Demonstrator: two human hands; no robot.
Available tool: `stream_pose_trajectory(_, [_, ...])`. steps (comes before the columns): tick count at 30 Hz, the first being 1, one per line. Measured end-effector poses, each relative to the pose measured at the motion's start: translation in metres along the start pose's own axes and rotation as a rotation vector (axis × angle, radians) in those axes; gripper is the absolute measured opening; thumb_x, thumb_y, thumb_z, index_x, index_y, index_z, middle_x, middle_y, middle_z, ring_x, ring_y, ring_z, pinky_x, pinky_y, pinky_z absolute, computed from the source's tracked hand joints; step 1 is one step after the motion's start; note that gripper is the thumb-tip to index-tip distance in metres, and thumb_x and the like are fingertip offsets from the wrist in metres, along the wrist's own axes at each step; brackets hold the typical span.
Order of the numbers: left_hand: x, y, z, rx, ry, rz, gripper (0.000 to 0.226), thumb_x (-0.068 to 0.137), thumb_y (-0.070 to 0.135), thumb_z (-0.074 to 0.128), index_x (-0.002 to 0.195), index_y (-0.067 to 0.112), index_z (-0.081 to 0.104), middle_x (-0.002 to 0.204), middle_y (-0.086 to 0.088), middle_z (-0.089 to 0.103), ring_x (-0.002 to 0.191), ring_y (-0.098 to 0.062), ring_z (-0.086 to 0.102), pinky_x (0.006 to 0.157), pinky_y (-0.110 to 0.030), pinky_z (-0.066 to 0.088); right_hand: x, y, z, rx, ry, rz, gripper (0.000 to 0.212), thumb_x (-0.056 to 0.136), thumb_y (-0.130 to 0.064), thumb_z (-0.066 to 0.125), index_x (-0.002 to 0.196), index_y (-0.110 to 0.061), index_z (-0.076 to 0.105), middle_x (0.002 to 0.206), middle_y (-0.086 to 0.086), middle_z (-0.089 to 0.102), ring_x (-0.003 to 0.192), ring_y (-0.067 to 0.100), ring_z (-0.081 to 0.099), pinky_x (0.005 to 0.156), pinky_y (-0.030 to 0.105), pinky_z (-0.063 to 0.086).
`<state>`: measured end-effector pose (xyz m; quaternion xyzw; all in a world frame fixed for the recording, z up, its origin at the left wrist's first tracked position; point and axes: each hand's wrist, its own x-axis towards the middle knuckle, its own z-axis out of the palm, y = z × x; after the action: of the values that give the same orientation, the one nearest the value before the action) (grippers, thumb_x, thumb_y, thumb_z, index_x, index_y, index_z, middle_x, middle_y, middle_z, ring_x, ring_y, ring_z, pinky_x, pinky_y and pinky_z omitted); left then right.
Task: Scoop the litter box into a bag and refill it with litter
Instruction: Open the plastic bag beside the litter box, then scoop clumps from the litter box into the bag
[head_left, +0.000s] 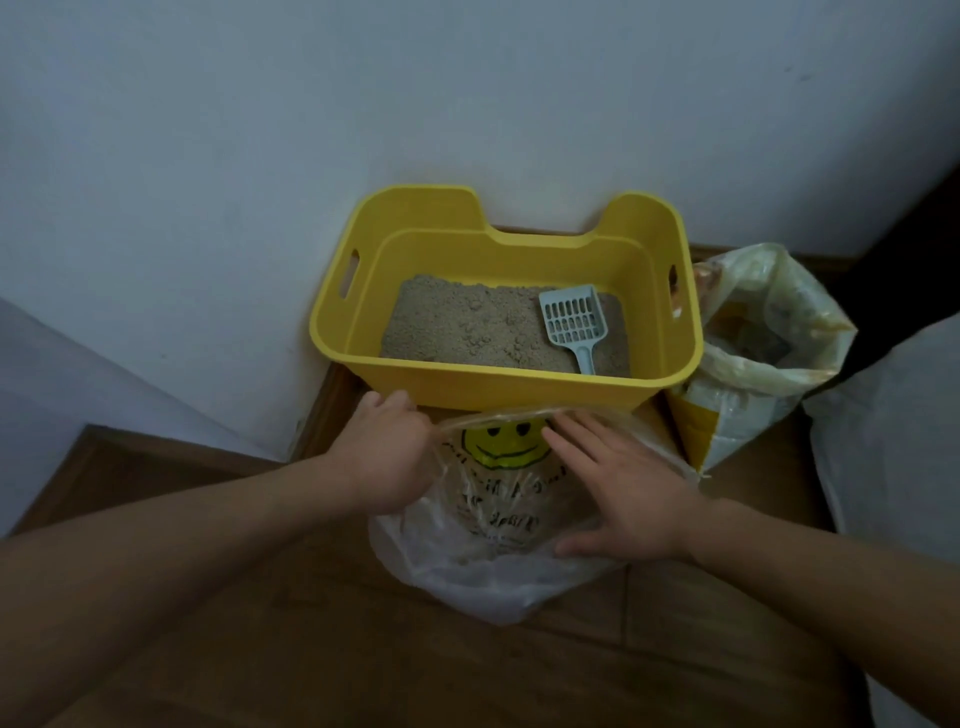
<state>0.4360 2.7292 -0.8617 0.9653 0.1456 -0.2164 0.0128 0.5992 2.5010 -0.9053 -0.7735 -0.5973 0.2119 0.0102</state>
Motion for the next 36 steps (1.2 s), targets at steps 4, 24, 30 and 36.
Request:
stream_pose_trajectory(4, [-0.007,-0.002,-0.006,-0.449,0.043,-0.09,0.041,0.091,0.014,0.059,0.131,0.024,0.063,0.127,0.005,0.066,0.118,-0.017,0.059,0.099,-0.035,0.049,-0.005,-0.005,-0.008,0.066,0.048,-0.018,0.119,0.07,-0.083,0.055,0.155,-0.029,-0.008,0.165,-0.002,-0.006,0.151,0.016,-0.001,0.123,0.036,0.011])
stream_pose_trajectory(24, [0.004,-0.038,0.0,-0.868,0.094,-0.082,0.063,0.084,-0.012,0.054,0.132,0.028,0.061,0.134,0.013,0.057,0.129,-0.004,0.048,0.109,-0.029,0.039,0.057,0.026,-0.101,0.247,0.277,0.294,0.072,0.088,-0.053,0.062,0.146,-0.017,0.04,0.143,0.002,0.051,0.123,0.017,0.053,0.103,0.033,0.046])
stream_pose_trajectory(30, [0.012,-0.043,-0.002,-1.067,0.123,-0.063,0.068,0.08,-0.013,0.06,0.109,0.048,0.065,0.121,0.022,0.065,0.118,0.004,0.056,0.105,-0.032,0.046,0.089,0.045,-0.096,0.244,0.189,0.364,0.071,0.087,-0.05,0.066,0.144,-0.015,0.043,0.137,0.006,0.057,0.117,0.021,0.058,0.097,0.035,0.051])
stream_pose_trajectory(36, [0.016,-0.045,-0.001,-1.286,0.149,-0.089,0.075,0.077,-0.02,0.059,0.101,0.05,0.073,0.105,0.022,0.073,0.101,0.004,0.064,0.085,-0.023,0.052,0.111,0.066,-0.089,0.222,0.007,0.412,0.067,0.089,-0.047,0.066,0.146,-0.023,0.041,0.131,0.009,0.06,0.104,0.022,0.062,0.085,0.033,0.053])
